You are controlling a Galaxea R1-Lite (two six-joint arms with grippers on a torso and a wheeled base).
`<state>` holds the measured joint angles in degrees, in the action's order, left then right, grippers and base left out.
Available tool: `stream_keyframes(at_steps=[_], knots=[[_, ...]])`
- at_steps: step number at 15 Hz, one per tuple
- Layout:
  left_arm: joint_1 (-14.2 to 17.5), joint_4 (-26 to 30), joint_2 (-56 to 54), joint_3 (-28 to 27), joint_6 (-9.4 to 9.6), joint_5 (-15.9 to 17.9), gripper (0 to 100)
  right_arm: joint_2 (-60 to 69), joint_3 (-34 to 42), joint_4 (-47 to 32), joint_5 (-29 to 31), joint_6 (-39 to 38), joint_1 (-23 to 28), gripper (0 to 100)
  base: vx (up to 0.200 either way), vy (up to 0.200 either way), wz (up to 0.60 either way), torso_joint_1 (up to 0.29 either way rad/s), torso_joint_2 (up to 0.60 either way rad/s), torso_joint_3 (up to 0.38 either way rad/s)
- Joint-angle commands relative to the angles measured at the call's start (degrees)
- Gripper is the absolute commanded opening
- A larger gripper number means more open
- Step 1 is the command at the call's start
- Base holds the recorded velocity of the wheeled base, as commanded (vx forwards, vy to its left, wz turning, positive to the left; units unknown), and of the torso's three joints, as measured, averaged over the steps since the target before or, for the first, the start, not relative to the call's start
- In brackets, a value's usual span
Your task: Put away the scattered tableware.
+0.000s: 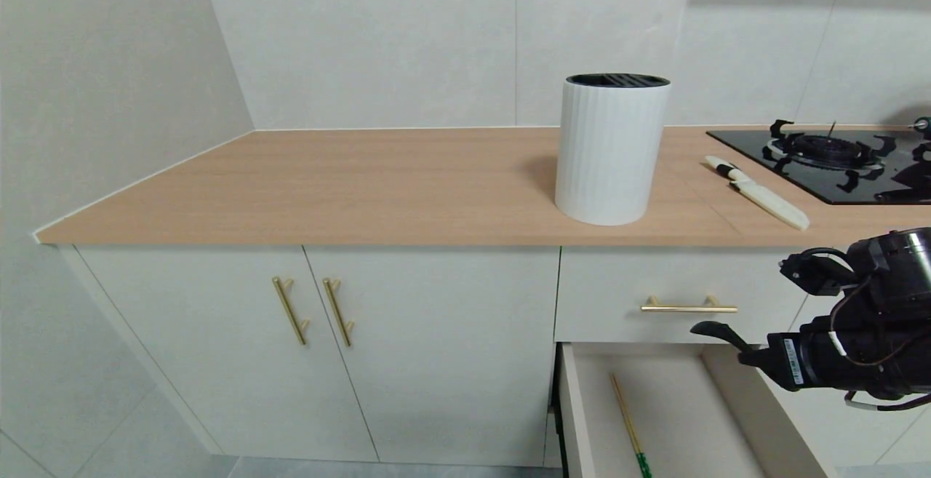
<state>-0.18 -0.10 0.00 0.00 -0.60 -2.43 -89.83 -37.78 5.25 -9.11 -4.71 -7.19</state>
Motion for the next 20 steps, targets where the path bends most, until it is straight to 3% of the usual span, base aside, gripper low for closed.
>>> stream_keyframes(at_steps=[1, 10, 16, 20], knots=[[0.01, -0.08, 0.0, 0.0, -0.02, -0.04, 100, -1.4, -0.01, 0.02, -0.03, -0.04, -0.01, 0, 0.0, 0.0, 0.0, -0.183, 0.47, 0.29], [0.01, 0.01, 0.0, 0.0, -0.02, -0.04, 100, -3.6, 0.34, 0.02, -0.03, 0.4, -0.19, 0, 0.0, 0.0, 0.0, -0.138, 0.44, 0.295], [0.01, 0.01, 0.0, 0.0, -0.02, -0.04, 100, -5.79, 0.34, 0.63, -0.03, 0.4, -0.19, 0, 0.0, 0.0, 0.0, -0.01, 0.04, 0.026], [0.01, 0.01, 0.0, 0.0, -0.02, -0.04, 100, -12.91, 2.1, 8.02, 1.64, 0.49, -0.19, 0, 0.0, 0.0, 0.0, 0.0, 0.0, 0.0]])
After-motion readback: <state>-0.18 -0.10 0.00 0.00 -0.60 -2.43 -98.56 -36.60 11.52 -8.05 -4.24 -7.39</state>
